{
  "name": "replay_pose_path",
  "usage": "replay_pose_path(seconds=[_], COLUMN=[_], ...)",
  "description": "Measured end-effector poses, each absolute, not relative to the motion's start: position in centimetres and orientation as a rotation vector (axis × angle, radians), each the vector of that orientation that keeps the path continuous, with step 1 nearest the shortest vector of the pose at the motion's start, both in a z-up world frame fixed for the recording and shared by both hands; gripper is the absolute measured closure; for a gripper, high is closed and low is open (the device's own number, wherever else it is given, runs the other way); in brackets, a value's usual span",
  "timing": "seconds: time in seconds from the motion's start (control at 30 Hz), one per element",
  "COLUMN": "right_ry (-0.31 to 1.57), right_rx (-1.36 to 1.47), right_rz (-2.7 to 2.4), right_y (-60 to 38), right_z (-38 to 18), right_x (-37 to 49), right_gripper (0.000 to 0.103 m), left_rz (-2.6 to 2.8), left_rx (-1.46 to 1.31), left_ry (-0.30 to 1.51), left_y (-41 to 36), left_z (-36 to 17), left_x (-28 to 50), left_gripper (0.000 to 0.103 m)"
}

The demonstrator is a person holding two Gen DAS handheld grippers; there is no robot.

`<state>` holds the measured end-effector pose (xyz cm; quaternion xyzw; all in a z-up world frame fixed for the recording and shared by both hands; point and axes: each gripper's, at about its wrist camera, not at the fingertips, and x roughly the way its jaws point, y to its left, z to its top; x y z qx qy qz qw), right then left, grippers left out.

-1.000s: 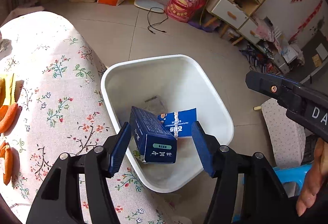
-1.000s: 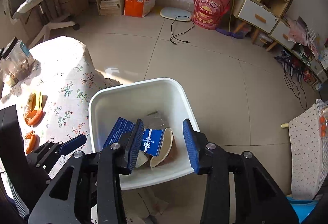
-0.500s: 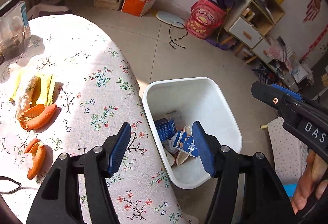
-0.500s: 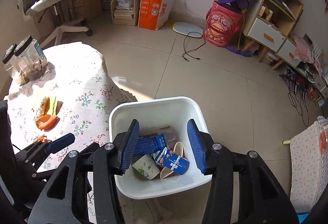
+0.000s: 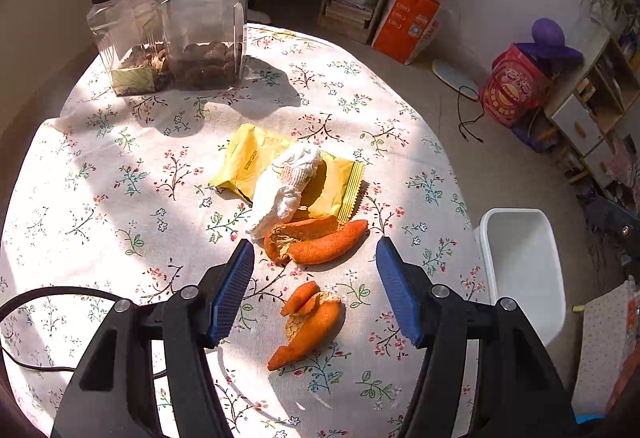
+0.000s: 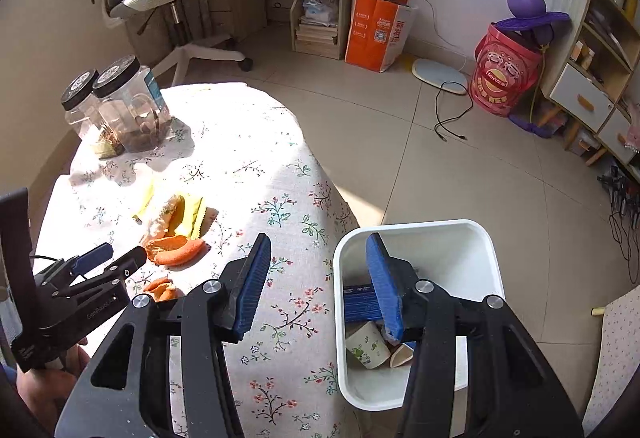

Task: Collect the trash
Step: 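Move both tools back to the table toward the orange peels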

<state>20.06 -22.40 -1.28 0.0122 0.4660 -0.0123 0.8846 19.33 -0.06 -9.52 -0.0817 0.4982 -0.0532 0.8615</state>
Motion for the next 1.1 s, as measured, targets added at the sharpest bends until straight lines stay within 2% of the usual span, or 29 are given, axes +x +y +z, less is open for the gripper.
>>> replay_pose_path(seconds=[0.17, 0.2, 0.47, 0.7, 0.87, 0.93, 1.1], right_ry=[0.984, 0.989, 1.026, 1.138, 1.2, 1.217, 1.263], right_rx=[0.004, 0.0, -0.009, 0.049, 0.076, 0.098, 0.123], right_rz=[0.022, 0.031, 0.121, 0.171, 0.184, 0.195, 0.21], right_y=[-19.1, -18.5, -14.1, -12.1, -11.4, -11.3, -10.7], right_z=[-2.2, -2.5, -4.9, -9.5, -11.9, -12.4, -14.0], right_x=[21.5, 21.8, 24.4, 26.4, 27.0, 27.3, 27.8], right_gripper=[0.055, 0.055, 0.055, 0.055, 0.057, 0.061, 0.072], left_rz=[-0.12, -0.141, -0.226, -0.261, -0.268, -0.273, -0.283], left_rx=[-0.19, -0.196, -0.109, -0.016, -0.001, -0.008, 0.003], left_ry=[1.083, 1.088, 1.136, 1.147, 1.137, 1.137, 1.125], left_y=[2.6, 2.6, 0.2, -1.4, -1.2, -1.0, -0.4], left_z=[-11.1, -11.4, -14.0, -15.8, -16.3, -16.3, -16.4], left_x=[18.9, 18.8, 17.8, 17.3, 17.8, 18.0, 18.0], left_gripper=[0.04, 0.037, 0.036, 0.036, 0.047, 0.059, 0.073])
